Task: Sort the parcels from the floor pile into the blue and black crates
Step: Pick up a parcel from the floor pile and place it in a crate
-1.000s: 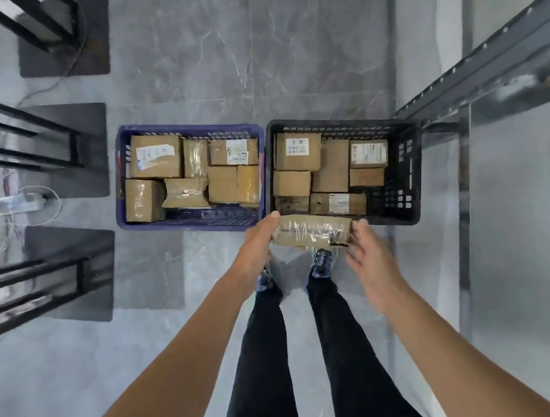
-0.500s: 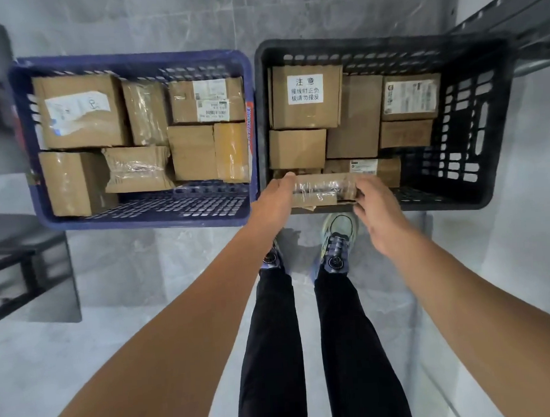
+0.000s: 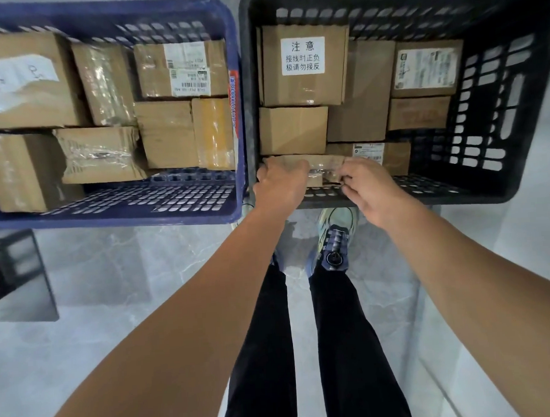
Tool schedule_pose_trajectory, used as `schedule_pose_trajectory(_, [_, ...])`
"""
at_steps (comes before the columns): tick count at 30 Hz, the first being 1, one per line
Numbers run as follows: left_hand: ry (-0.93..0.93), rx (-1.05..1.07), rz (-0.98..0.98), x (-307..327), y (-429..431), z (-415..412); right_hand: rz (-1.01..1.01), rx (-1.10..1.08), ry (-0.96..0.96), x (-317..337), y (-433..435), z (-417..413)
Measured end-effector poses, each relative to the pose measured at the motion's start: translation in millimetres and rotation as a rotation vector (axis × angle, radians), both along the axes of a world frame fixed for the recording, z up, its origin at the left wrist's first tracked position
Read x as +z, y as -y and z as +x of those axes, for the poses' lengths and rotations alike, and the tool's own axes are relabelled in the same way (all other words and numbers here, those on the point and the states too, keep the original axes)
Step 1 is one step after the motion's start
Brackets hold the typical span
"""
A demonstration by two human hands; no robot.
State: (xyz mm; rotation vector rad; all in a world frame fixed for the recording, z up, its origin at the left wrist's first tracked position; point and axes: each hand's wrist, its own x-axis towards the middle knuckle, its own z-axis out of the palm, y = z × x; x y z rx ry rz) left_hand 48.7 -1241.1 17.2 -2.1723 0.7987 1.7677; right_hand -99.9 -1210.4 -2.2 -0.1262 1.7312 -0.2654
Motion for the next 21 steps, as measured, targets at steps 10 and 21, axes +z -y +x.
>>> schedule_pose_trajectory(10, [0.017,-0.144,-0.135,-0.9,-20.5,-6.9,-0.015,0.013,0.037,-18.2,5.0,4.7])
schedule_pose_trajectory(21, [0.004,0.005,-0.071,-16.8,-6.6,-0.1,0.011,0.018,0.104,-16.6,6.5,6.1])
